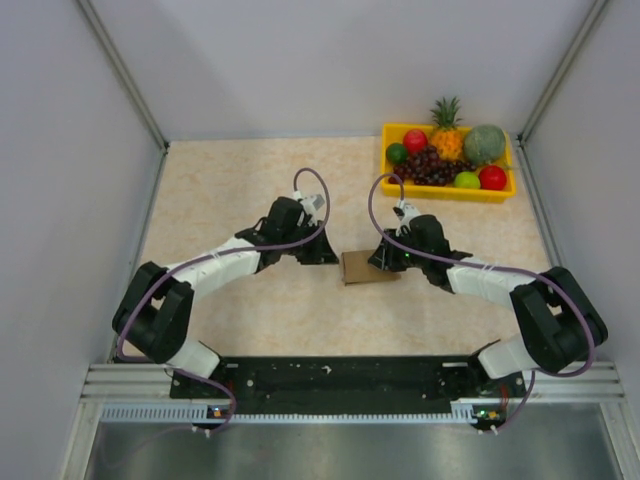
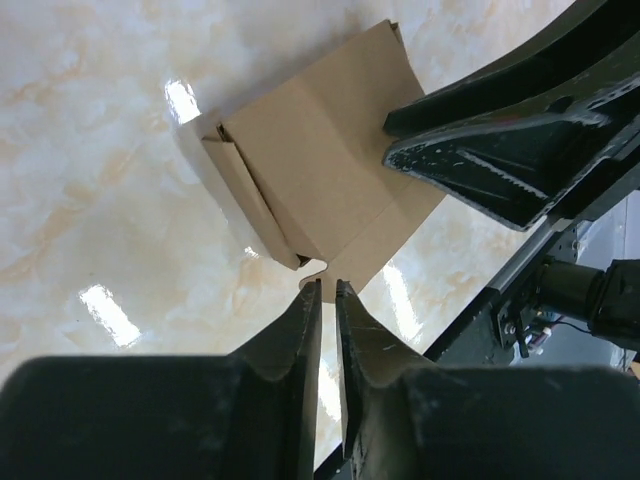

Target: Fold the paper box

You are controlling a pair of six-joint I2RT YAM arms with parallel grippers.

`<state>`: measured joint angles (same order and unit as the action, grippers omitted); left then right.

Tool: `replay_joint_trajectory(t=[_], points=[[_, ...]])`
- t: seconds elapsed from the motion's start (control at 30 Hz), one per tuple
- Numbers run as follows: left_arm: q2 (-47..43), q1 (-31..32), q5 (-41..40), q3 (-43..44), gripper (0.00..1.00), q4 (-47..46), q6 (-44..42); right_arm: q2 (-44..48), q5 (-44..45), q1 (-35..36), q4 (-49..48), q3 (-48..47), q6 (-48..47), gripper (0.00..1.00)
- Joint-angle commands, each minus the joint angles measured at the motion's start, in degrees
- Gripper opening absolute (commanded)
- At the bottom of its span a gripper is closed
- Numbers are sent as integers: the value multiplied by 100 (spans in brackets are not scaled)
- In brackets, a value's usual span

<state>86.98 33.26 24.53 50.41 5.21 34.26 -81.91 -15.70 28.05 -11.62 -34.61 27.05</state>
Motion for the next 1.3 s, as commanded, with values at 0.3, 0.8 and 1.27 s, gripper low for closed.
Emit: replay_joint_trajectory(t=[0.3,0.8,1.27], points=[[592,84,78,135,0,-293,239,-106,-3,-28,-69,-142,81,31],[1339,568,-174,408,0,-1121,943,-176,-100,-28,-200,-28,222,30],[442,278,-73,-208,0,-942,740,-203,-29,-28,-148,-11,204,30]])
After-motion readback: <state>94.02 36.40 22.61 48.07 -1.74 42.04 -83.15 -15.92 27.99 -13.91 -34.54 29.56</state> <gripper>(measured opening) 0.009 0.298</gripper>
